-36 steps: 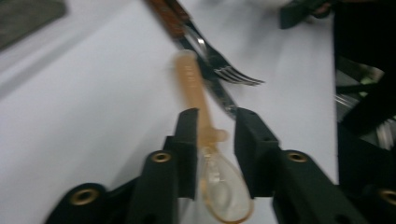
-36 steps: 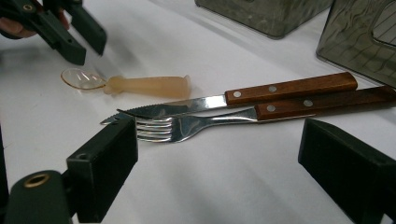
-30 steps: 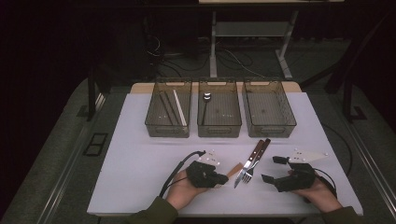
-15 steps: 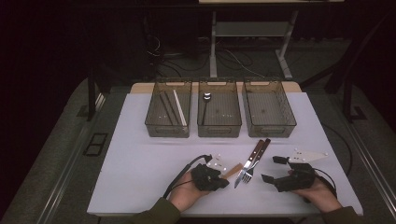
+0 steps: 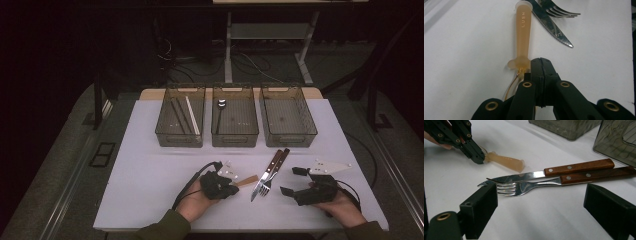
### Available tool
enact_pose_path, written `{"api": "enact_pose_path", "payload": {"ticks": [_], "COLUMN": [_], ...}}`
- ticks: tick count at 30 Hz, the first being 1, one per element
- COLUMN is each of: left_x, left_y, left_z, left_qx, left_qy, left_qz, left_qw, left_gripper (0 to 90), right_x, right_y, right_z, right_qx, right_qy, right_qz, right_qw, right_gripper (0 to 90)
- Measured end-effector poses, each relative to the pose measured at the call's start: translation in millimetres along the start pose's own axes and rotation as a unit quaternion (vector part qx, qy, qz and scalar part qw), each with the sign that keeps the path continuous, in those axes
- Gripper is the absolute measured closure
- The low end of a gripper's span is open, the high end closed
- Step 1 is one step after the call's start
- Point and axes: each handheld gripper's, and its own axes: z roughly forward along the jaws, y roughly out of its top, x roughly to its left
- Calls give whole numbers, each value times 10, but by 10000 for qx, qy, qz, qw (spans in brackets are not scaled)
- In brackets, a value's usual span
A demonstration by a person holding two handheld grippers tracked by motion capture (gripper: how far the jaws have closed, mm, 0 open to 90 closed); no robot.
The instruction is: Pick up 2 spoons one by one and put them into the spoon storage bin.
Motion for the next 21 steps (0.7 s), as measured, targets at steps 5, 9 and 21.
{"api": "enact_pose_path", "payload": {"ticks": [5,9,21], "left_x": [71,177,237], "left_y": [19,13,18], "left_z": [-139,-121,23], "left_qx": [-430,-531,-461], "left_qy": [41,125,18], "left_qz": [-165,-311,-377], "left_qw": [9989,9980,9982], "left_gripper": [811,704,604], "right_x": [-2,0,6], "right_y": [1,2,0], "right_z": [-4,8,13], "right_qx": [0,24,41], "right_qy": [-7,-1,0], "right_qz": [7,0,-26], "right_qw": [10000,10000,10000], "right_gripper": [118,118,118]}}
